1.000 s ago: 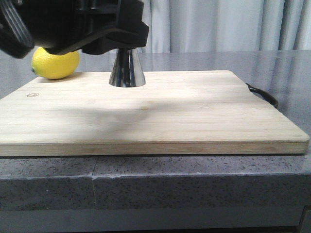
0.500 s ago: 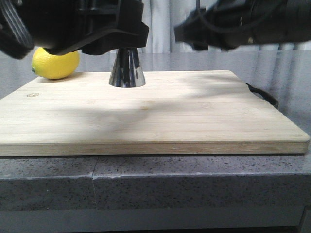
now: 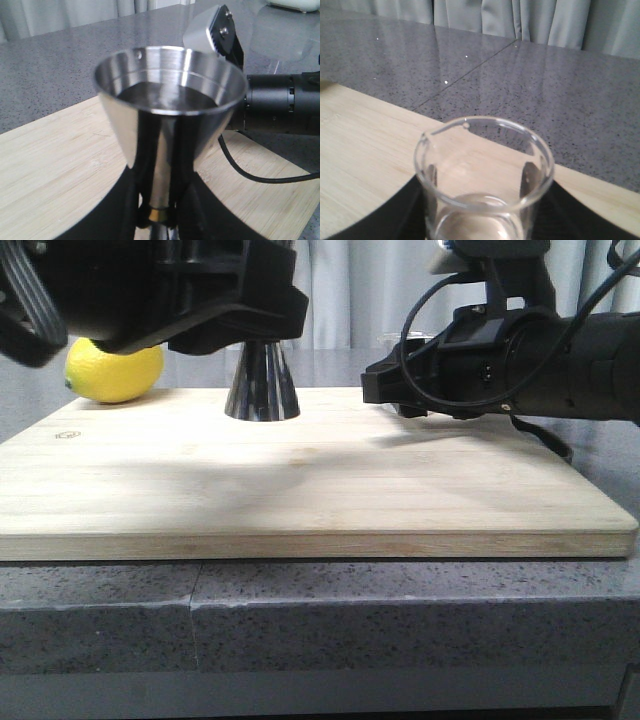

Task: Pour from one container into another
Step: 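Tilt the beaker upright and lower it onto the board, right gripper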

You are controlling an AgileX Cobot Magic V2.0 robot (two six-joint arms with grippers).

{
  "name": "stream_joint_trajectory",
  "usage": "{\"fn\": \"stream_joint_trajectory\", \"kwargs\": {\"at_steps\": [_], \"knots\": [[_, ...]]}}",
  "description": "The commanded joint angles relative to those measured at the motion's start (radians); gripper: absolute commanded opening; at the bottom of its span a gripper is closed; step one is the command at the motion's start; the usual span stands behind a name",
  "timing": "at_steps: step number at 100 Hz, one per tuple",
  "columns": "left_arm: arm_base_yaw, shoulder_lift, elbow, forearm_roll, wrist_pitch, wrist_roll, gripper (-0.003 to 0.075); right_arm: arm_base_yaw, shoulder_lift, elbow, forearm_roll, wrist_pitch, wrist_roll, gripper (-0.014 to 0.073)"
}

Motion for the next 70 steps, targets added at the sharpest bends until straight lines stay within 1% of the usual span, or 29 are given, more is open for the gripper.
{"fn": "stream_joint_trajectory", "kwargs": {"at_steps": [1,32,39,47,54,61,70], "knots": [[-0.008,-0.022,-0.028,0.006,-0.077,-0.006,-0.0020,-0.007,-0.032,-0.019,0.005,-0.087,0.000,0.0225],[-0.008,-0.022,-0.028,0.006,-0.077,-0.006,-0.0019,-0.007,-0.013,-0.019,0.003,-0.093,0.000,0.0234],[-0.008,-0.022,-0.028,0.006,-0.077,-0.006,-0.0019,-0.007,-0.013,-0.019,0.003,-0.094,0.000,0.0288],[-0.008,-0.022,-0.028,0.006,-0.077,-0.006,-0.0020,-0.007,-0.013,-0.019,0.003,-0.110,0.000,0.0404],[-0.008,-0.022,-0.028,0.006,-0.077,-0.006,-0.0019,-0.007,-0.013,-0.019,0.003,-0.135,0.000,0.0487],[-0.008,-0.022,-0.028,0.006,-0.077,-0.006,-0.0020,-0.007,-0.013,-0.019,0.005,-0.163,0.000,0.0526],[-0.008,-0.022,-0.028,0.006,-0.077,-0.006,-0.0020,-0.007,-0.013,-0.019,0.007,-0.191,0.000,0.0531]]}}
